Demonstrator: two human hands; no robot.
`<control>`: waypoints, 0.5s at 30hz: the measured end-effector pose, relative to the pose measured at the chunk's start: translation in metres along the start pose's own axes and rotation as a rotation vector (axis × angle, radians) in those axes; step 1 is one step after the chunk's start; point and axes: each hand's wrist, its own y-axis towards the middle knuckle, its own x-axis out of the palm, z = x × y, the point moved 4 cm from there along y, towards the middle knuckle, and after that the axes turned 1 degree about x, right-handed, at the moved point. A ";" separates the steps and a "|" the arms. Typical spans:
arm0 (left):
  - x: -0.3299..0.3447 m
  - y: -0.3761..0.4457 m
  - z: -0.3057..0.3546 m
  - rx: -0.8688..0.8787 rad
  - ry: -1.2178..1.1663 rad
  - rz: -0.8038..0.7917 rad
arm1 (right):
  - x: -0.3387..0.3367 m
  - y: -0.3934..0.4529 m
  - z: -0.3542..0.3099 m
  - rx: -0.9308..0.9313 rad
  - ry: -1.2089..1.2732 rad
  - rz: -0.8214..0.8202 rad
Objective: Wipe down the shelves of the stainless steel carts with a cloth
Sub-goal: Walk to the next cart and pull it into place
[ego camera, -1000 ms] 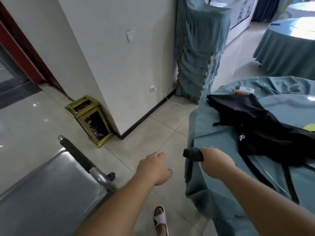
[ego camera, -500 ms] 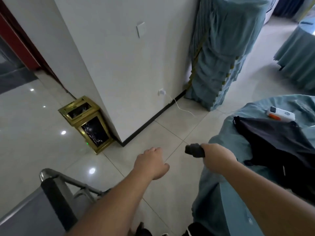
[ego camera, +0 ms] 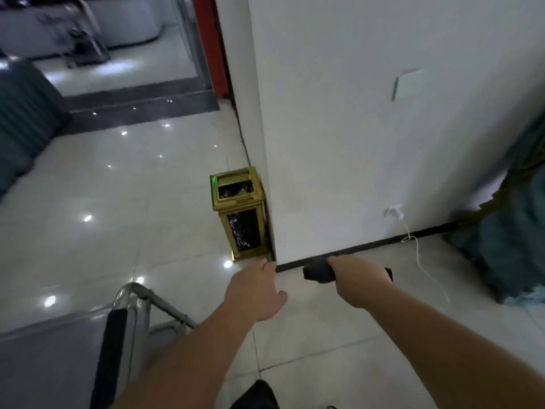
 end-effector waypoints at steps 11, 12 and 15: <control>-0.044 0.087 -0.144 -0.363 -0.163 0.117 | -0.073 0.187 -0.144 -0.445 -0.136 0.003; -0.048 0.099 -0.159 -0.374 -0.180 0.118 | -0.080 0.203 -0.158 -0.463 -0.152 -0.001; -0.064 0.134 -0.204 -0.407 -0.219 0.107 | -0.107 0.252 -0.199 -0.489 -0.190 -0.037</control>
